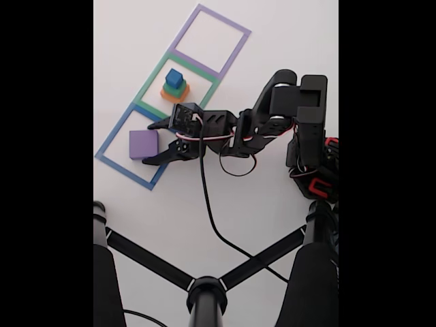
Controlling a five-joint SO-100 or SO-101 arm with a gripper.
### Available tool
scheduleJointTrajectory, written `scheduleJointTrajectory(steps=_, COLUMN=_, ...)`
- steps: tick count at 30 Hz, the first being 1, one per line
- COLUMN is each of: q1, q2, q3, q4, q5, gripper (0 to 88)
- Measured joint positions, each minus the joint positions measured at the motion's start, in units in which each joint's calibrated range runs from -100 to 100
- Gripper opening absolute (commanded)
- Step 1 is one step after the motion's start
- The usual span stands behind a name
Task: Tower of hanoi
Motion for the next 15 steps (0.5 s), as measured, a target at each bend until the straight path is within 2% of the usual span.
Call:
scheduleJointTrajectory(steps=9, q1=0.82, q2=-1.69, q3=0.0, q4=-0.16, q5=0.39, gripper=31.6)
scheduleJointTrajectory(steps=15, q1=1.47, q2=-14.1, q3=0.26, q4=10.03, q5=0.39, gripper=28.0)
